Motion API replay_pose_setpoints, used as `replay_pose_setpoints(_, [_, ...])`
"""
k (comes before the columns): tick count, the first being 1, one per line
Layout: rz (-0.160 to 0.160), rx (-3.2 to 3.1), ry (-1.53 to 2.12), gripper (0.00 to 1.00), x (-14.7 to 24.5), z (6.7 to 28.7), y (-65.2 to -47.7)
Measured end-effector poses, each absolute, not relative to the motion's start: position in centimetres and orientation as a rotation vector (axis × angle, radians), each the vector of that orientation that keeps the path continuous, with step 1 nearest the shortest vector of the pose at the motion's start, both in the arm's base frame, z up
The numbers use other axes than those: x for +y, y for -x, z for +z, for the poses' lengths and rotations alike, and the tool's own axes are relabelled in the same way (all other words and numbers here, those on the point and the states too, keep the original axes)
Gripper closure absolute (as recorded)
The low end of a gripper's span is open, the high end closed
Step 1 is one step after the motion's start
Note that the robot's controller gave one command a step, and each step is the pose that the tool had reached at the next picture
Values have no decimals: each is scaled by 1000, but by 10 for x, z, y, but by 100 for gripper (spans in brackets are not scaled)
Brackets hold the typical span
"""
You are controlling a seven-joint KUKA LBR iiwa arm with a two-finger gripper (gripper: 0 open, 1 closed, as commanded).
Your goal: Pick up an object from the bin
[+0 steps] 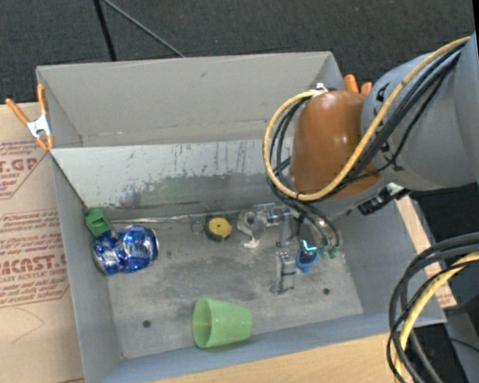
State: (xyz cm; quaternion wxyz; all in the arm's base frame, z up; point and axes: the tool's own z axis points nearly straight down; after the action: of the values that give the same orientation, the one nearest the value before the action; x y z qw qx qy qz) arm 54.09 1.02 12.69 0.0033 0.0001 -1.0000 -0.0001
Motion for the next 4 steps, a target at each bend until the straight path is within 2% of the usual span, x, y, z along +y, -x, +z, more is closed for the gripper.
replay_pose_setpoints(1, [2,-3132,-264,0,-31,103,-579])
replay_pose_setpoints(2, [1,-2894,-1230,0,-75,110,-584])
replay_pose_setpoints(3, [-1,-2699,-1612,0,-88,99,-583])
replay_pose_setpoints(4, [4,-2631,-1729,0,-88,71,-595])
